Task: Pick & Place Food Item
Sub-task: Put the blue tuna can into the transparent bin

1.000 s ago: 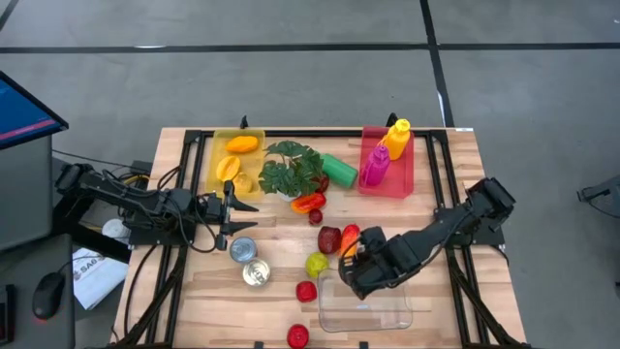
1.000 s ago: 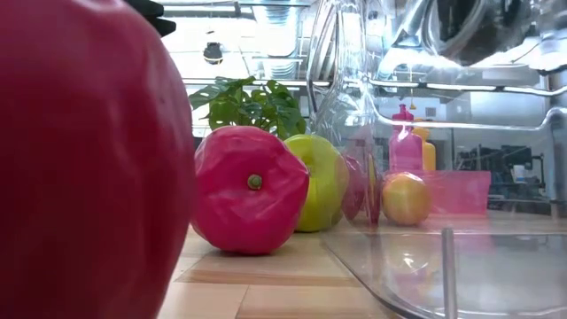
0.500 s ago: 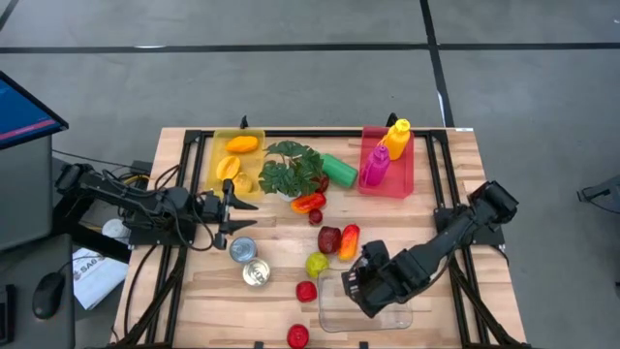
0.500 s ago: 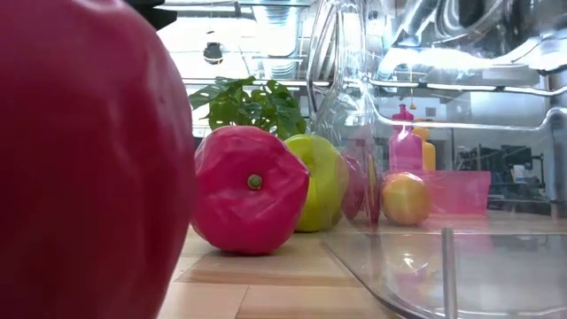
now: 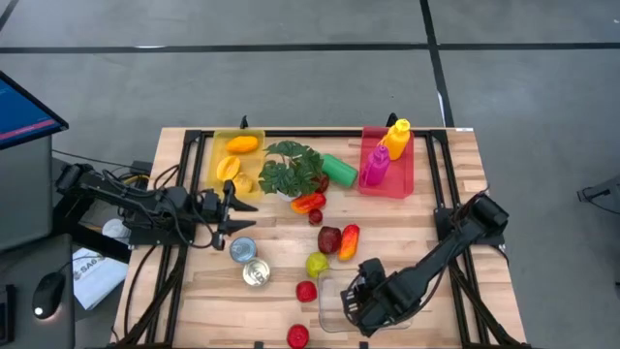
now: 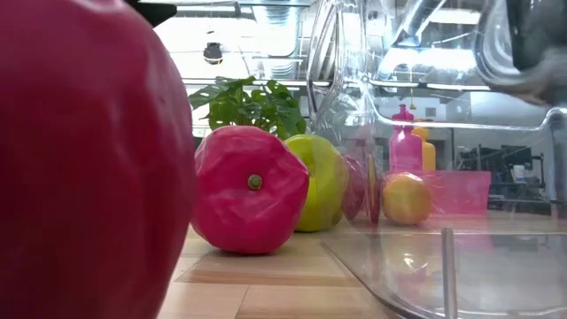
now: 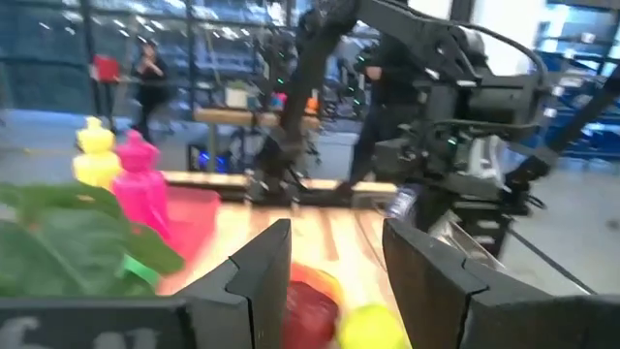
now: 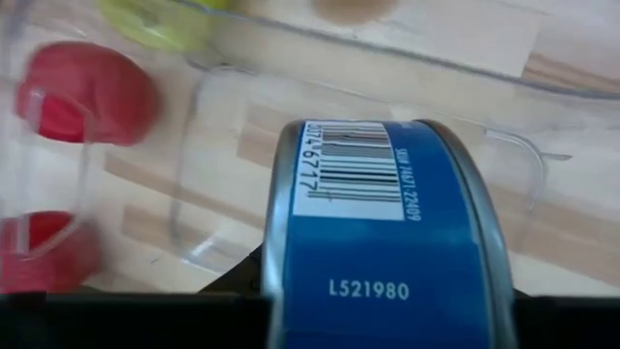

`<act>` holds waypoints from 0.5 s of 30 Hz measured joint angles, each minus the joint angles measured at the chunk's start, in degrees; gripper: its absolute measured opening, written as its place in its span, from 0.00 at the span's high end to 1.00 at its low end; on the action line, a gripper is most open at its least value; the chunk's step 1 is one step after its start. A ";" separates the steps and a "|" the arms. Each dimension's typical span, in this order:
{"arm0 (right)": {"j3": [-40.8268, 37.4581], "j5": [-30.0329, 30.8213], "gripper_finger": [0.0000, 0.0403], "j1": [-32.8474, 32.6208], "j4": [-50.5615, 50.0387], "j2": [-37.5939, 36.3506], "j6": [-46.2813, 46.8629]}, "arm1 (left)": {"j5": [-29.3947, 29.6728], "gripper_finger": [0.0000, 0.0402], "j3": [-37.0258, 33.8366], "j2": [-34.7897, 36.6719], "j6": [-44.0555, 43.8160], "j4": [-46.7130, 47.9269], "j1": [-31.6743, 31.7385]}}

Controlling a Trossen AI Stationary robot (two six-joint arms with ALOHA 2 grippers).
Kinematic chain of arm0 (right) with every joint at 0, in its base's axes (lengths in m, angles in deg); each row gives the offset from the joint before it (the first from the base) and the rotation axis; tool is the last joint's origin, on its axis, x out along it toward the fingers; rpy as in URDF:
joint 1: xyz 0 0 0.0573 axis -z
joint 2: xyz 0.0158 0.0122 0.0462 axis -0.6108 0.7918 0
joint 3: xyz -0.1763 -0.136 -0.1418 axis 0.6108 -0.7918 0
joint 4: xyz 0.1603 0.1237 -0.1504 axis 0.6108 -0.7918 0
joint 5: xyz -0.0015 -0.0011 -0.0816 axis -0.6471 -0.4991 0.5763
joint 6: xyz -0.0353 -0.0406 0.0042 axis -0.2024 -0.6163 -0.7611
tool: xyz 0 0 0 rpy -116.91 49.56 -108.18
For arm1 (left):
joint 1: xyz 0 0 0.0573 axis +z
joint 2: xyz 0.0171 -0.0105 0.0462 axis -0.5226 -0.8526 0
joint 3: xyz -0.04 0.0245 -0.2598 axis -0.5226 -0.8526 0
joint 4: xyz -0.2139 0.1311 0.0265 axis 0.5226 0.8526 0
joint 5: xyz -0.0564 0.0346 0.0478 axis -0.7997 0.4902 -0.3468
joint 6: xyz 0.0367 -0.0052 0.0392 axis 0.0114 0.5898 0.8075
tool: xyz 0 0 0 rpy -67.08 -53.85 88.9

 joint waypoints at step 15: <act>0.02 -0.40 0.73 2.06 0.39 -0.06 -0.20 | -1.89 0.62 0.00 0.00 8.67 0.17 -0.04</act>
